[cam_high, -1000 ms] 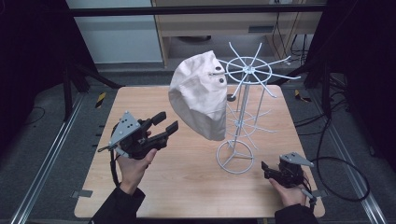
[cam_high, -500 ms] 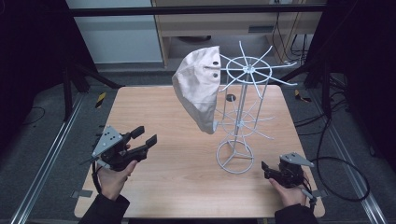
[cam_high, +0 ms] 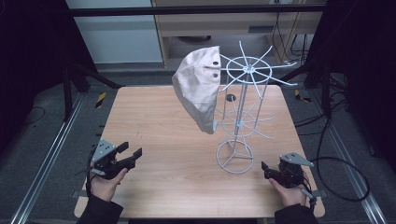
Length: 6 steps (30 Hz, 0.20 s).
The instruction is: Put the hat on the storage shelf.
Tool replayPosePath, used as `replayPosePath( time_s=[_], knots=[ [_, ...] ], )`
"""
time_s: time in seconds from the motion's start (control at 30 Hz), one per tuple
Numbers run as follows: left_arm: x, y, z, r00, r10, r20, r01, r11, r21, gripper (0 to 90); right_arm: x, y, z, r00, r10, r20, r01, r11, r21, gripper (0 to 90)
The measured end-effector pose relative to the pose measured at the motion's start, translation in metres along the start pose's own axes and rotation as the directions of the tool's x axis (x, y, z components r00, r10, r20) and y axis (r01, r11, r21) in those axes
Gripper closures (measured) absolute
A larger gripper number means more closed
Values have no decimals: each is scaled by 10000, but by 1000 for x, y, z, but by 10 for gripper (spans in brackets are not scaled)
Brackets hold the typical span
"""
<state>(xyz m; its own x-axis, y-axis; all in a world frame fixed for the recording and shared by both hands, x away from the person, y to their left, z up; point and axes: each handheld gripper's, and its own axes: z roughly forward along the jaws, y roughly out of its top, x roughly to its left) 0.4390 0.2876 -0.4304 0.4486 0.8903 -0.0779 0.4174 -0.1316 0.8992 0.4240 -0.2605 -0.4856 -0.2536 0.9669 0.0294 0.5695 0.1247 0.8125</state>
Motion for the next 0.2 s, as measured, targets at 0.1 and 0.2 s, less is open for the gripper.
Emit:
replayPosePath(
  time_s=[0.1,0.2],
  knots=[
    [12,-8,3,9990,-152,-426,171,9989,447,332,0,1,0,10000,-12,-33,12,10000,-30,233],
    [22,-17,7,9968,-334,-725,393,9958,822,324,-1,1,0,10000,-59,-4,59,10000,-66,228]
  ],
)
